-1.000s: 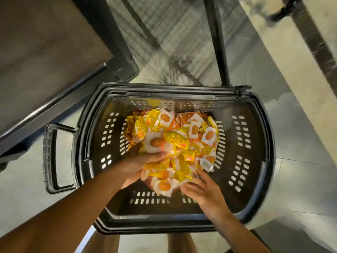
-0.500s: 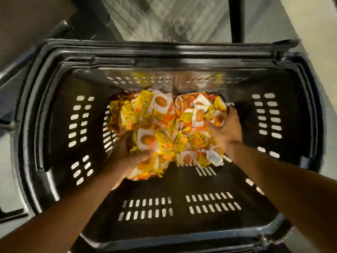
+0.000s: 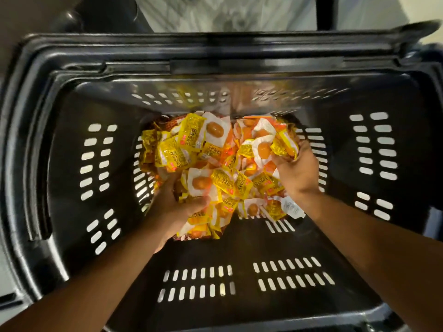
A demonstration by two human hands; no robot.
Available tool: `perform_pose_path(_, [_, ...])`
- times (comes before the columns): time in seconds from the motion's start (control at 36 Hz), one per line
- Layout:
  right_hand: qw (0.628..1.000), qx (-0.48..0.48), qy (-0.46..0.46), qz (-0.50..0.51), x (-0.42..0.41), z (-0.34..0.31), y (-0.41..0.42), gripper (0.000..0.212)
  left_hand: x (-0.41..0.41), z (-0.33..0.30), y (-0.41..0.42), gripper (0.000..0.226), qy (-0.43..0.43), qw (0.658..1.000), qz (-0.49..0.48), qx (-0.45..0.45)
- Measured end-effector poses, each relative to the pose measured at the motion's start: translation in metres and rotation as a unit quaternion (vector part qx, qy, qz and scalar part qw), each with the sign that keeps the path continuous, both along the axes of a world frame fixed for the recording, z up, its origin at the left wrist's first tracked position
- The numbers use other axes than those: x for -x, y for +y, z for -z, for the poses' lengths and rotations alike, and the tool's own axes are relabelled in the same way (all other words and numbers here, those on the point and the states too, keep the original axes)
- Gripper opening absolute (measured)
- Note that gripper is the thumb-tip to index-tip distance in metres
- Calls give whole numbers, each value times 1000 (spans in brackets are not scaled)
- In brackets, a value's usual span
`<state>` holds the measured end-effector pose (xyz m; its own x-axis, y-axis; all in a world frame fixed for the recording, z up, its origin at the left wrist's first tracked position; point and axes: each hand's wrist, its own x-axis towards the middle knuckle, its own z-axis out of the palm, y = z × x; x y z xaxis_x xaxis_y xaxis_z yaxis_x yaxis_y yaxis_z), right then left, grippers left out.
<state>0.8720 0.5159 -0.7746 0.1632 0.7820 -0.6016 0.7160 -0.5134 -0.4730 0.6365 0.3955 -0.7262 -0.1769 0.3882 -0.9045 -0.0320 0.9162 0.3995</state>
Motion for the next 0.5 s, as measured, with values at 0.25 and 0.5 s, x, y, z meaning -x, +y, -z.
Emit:
perform_pose_path(0.25, [993,75,51,-77,-14,-67,-28,48,-3,-11,3,76,18,1000,10,2])
perform_pose_path(0.5, [983,143,82,-74,0,-66,-22,53,-2,0,3,81,6,1000,-1,-2])
